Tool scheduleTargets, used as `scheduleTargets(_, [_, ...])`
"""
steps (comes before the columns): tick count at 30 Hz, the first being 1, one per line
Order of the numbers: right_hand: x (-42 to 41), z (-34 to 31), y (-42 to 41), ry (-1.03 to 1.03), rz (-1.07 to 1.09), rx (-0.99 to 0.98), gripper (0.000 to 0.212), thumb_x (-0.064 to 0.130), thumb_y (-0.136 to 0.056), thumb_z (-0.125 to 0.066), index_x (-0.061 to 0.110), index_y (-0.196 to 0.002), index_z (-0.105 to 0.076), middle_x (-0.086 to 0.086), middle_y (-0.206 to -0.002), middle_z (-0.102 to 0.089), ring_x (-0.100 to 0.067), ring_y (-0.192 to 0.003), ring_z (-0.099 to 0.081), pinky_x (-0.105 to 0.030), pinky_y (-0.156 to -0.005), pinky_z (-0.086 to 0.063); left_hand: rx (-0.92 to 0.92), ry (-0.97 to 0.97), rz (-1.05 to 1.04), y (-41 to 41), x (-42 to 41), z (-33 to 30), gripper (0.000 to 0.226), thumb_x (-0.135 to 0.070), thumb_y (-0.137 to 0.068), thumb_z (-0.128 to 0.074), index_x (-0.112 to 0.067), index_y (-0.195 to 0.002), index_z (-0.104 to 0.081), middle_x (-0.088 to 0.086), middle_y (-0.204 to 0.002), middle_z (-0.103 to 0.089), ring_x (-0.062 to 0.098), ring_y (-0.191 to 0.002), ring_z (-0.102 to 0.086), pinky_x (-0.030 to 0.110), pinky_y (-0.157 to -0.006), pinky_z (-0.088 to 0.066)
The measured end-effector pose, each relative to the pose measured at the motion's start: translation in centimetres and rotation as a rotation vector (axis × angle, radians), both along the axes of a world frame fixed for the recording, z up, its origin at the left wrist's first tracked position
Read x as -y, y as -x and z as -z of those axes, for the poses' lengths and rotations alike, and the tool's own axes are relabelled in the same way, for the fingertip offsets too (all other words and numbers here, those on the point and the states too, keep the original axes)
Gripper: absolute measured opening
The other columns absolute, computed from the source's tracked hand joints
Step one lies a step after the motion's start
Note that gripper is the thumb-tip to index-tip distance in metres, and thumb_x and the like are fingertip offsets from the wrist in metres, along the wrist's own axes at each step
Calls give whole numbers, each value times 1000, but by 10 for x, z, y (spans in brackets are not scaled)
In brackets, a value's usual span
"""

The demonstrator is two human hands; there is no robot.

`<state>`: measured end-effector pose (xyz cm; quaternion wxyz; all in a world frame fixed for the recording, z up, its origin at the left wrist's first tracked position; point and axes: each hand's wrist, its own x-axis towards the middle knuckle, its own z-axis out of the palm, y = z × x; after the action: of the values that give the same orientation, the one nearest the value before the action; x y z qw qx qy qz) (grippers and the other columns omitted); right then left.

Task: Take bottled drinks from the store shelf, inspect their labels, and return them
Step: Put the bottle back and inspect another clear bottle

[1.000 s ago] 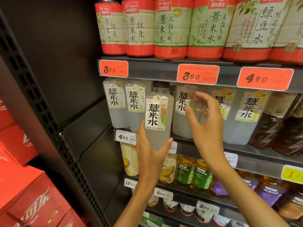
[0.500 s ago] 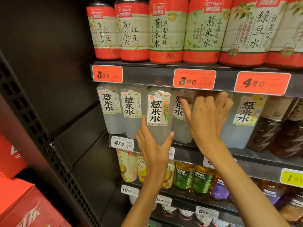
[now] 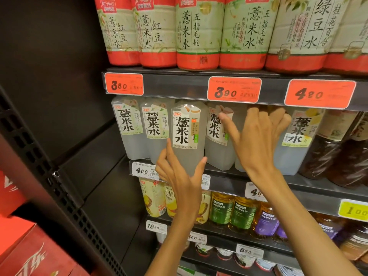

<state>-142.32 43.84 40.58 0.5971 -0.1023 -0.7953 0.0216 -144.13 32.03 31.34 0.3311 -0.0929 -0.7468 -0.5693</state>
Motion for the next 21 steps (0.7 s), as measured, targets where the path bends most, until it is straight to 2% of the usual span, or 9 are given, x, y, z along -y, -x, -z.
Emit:
scheduleTargets(4, [3,0,0,153,-156,-7,42,39,-87,-65,15,-71,-35,-5,-62,-35,-29,-78,-37,-40,-72,-19,-22,-40,29,4,1,4,88,-38,-76,-73,-27,-146,-21,-7,-126,-30,7,-114,-28,27,-99,-32])
scheduleTargets(7, [5,0,-1,236,-225,-36,40,37,-89,-64,14,-73,-36,-5,-63,-38,-23,-82,-30,-36,-73,-17,-33,-51,44,6,2,6,86,-39,-75,-71,-30,-144,-22,-5,-126,-31,10,-116,-29,7,-96,-27])
scheduleTargets(9, [5,-1,-2,258,-241,-32,38,38,-91,-61,14,-73,-36,-5,-64,-39,-19,-84,-26,-33,-74,-15,-29,-55,54,7,1,6,86,-38,-75,-72,-28,-145,-23,-4,-127,-31,9,-117,-29,1,-94,-26])
scheduleTargets(11, [5,-1,-3,262,-247,-22,37,38,-92,-59,14,-74,-36,-5,-65,-38,-12,-84,-16,-36,-74,-17,-28,-61,49,7,-2,6,86,-37,-76,-72,-22,-146,-25,-4,-126,-31,8,-116,-28,4,-95,-27])
scheduleTargets(13, [6,0,-3,277,-253,-12,37,38,-92,-59,14,-75,-36,-6,-65,-38,-9,-82,-12,-39,-76,-19,-24,-68,47,7,-6,5,86,-38,-78,-70,-19,-148,-24,-6,-127,-29,8,-117,-27,16,-101,-29])
scheduleTargets(15, [5,1,-2,259,-234,-5,38,40,-92,-58,14,-75,-37,-8,-64,-41,-16,-85,-20,-40,-76,-20,-22,-52,47,9,-9,5,86,-40,-80,-67,-17,-149,-20,-7,-129,-26,7,-118,-25,33,-103,-29])
scheduleTargets(16, [3,1,-2,232,-215,-9,39,42,-92,-58,13,-74,-39,-10,-63,-43,-22,-84,-28,-40,-76,-21,-25,-31,41,10,-11,5,86,-41,-82,-65,-16,-149,-18,-6,-130,-25,6,-118,-23,35,-104,-27])
scheduleTargets(18, [1,2,-1,175,-171,-26,43,46,-90,-55,9,-71,-45,-11,-60,-44,-31,-79,-41,-41,-73,-21,-28,16,15,14,-15,6,86,-46,-84,-60,-17,-149,-12,1,-132,-26,5,-117,-20,31,-103,-21])
scheduleTargets(21, [-1,3,2,100,-120,-48,48,48,-88,-54,4,-69,-49,-13,-57,-45,-36,-74,-48,-41,-70,-21,-4,66,-27,19,-19,6,87,-53,-86,-54,-17,-146,-3,16,-135,-31,11,-116,-22,29,-100,-15])
